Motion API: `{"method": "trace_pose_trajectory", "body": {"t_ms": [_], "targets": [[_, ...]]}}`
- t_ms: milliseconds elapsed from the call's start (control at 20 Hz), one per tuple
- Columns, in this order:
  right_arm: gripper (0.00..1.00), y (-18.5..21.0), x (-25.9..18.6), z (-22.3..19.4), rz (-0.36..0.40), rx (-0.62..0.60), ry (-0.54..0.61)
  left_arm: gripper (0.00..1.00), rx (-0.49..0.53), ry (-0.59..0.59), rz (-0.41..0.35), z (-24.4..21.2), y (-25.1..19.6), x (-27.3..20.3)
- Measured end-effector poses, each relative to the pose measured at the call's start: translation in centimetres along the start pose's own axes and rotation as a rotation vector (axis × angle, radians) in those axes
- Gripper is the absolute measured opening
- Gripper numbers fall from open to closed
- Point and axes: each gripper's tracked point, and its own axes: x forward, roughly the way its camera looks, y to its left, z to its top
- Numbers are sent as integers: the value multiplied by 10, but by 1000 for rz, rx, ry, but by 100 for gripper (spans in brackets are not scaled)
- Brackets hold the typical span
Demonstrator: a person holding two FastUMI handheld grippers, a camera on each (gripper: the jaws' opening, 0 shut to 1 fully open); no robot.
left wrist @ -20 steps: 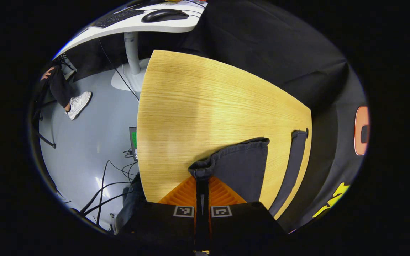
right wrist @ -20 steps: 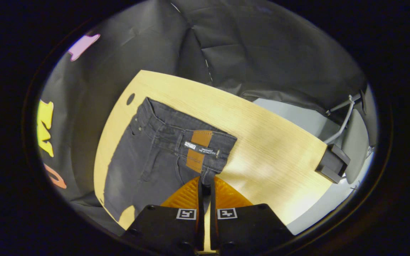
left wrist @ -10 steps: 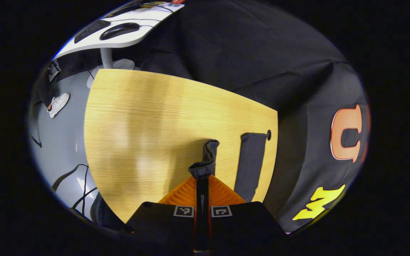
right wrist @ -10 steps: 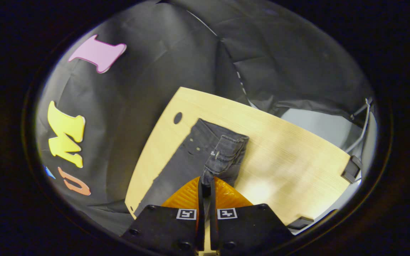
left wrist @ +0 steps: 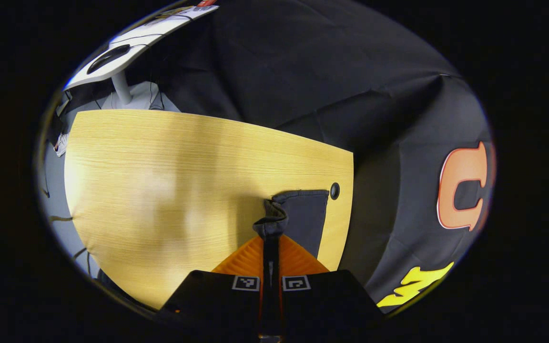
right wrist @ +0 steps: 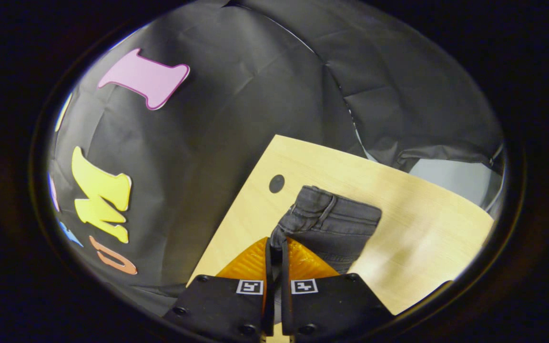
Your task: Grasp the waist and the cuffs of the jeans and fold them to make the two legs overlap; first hold the waist and fold one-third of the jeans toward the cuffs, then hold the cuffs and fold the remaining one-third in the same direction to finish folding.
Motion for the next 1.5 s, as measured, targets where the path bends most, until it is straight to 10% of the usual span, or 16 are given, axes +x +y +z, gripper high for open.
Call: {"method": "trace_pose_trajectory", "body": {"t_ms": [500, 1250, 1350, 1500], "targets": [[11, 18, 82, 16, 27, 14, -24, 4, 109, -8, 52, -3, -91, 94], [2, 13, 156, 10, -66, -60, -39, 4, 230, -14, 145, -7, -93, 182], [12, 22, 161, 3, -42, -83, -37, 24, 272, -23, 73, -13, -111, 187], [100, 38, 160, -2, -39, -181, -32, 80, 386, -71, 6, -19, -127, 184]]}}
